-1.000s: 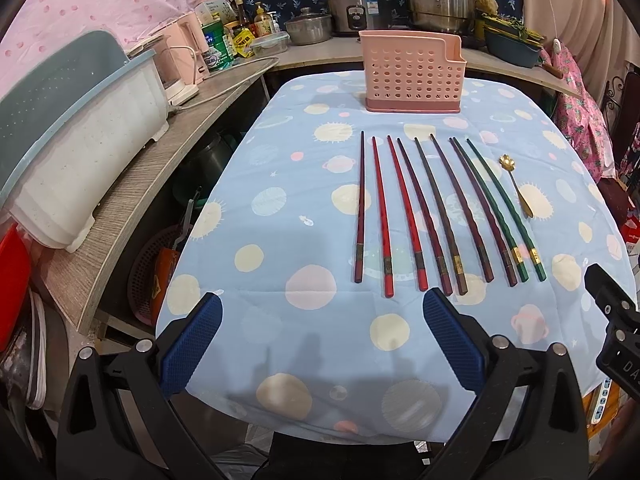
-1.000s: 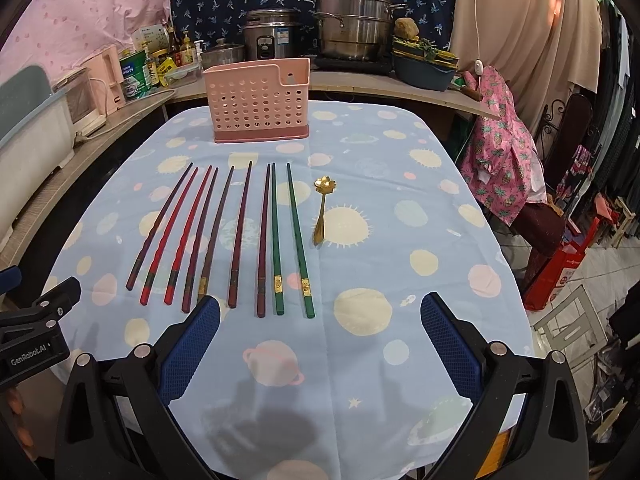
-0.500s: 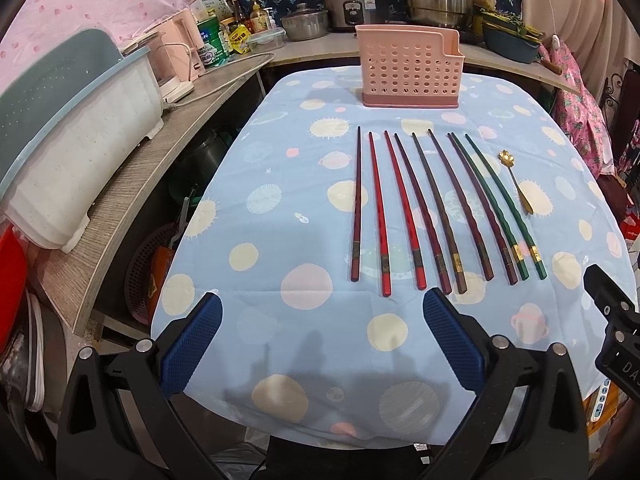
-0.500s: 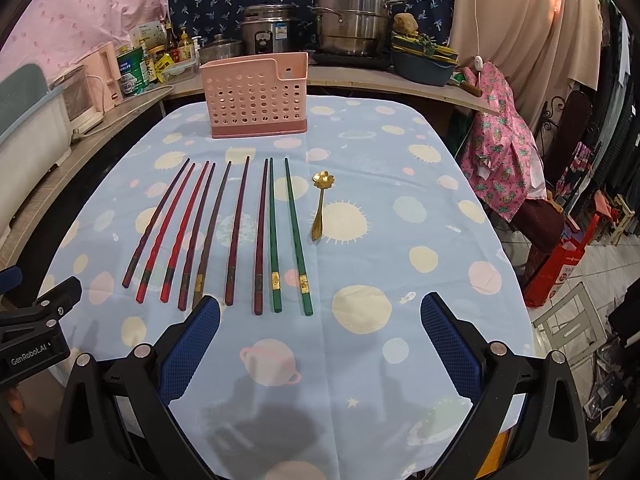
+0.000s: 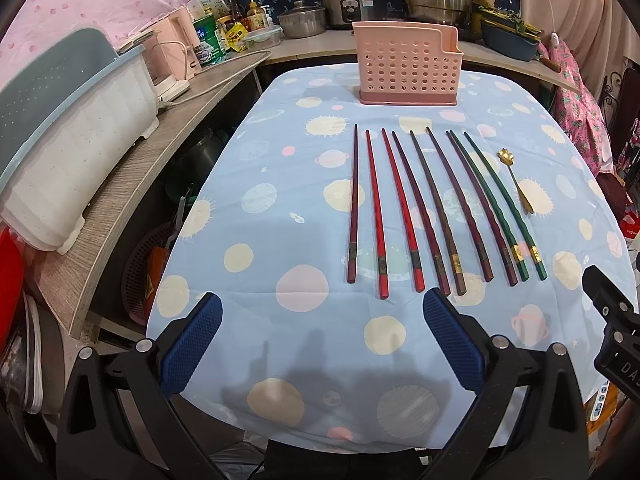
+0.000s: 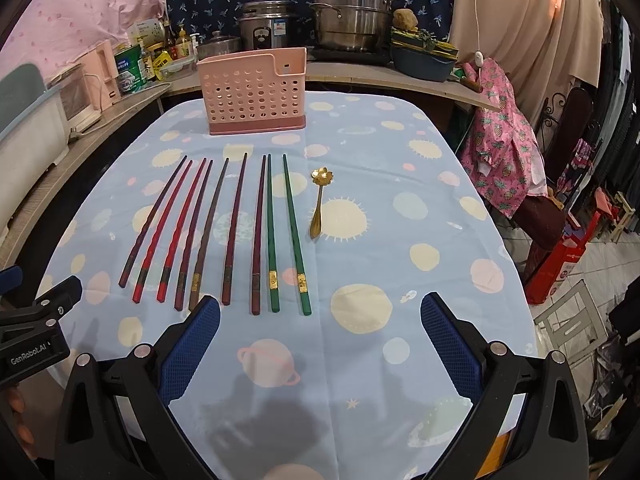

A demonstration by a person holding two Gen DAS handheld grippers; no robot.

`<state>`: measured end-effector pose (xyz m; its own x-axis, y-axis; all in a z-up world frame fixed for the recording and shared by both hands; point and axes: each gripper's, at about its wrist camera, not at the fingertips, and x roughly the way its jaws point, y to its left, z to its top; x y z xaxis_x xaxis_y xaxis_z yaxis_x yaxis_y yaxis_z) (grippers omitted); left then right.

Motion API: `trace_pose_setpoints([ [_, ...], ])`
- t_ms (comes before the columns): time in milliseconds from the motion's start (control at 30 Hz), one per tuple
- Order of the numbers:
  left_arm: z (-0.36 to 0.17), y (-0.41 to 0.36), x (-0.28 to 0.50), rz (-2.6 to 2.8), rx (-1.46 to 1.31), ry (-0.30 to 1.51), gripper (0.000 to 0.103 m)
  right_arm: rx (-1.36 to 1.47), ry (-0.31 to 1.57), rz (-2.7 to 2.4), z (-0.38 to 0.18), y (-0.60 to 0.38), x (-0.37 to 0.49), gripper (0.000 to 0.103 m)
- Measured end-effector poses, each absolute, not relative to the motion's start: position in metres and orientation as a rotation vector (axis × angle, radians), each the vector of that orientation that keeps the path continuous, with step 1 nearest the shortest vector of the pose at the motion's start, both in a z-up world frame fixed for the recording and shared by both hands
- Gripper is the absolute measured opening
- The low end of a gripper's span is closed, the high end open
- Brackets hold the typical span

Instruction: Organize utensils

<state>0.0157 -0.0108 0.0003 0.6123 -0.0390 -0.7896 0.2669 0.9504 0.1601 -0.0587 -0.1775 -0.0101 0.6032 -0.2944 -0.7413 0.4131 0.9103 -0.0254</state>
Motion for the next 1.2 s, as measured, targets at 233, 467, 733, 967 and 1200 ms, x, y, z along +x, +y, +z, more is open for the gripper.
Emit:
trace_pose_setpoints([
  [233,-0.003,-0.013,0.02,-0.19,0.27,0.909,0.096,0.166,0.835,-0.413,-0.012,-0.18,-0.057,0.096],
  [467,-0.012,0.002,0.039,-0.192,0.2,0.96,0.096,0.192,0.849,-0.426,-0.017,-0.192,-0.054,0.096],
  [733,-0.041,0.013,0.073,-0.189,0.151,1.023,0.092,0.214,0.867,-0.432,-0.028,-0.206,-0.039,0.096],
  [967,-0.065,0.006,0.096,-0.199,0.148,1.073,0.083,0.207,0.883,-0.43,-0.036,-0.217,-0.014,0.092],
  [1200,-0.079,0.001,0.109,-0.221,0.139,1.121,0.065,0.229,0.897,-0.43,-0.046,-0.233,0.012,0.078],
])
